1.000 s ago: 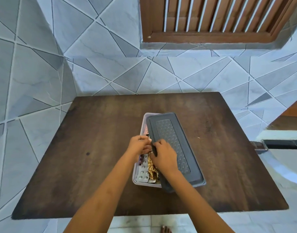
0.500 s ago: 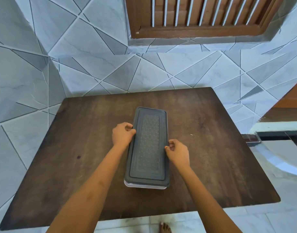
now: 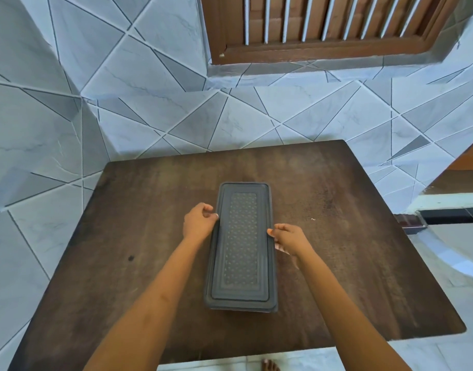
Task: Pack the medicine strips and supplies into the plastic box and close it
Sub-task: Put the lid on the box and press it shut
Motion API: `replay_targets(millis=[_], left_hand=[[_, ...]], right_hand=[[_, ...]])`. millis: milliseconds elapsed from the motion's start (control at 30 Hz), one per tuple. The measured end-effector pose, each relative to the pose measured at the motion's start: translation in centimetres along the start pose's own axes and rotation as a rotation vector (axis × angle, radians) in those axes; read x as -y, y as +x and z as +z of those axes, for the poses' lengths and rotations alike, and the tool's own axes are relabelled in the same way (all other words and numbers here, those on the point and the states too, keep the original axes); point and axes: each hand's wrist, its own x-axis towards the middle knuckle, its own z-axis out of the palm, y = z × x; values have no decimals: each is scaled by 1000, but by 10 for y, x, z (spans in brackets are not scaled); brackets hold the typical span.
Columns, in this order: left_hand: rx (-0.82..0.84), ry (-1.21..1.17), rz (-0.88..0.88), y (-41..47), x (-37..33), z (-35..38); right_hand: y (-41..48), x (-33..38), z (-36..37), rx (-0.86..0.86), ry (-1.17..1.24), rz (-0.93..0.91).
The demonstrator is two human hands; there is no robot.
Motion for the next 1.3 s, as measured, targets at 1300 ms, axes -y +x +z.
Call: replay_targets(millis=[1300], left_hand=[[332, -638, -338, 28, 15, 10]], right_hand=[[39, 6, 10, -113, 269, 72]])
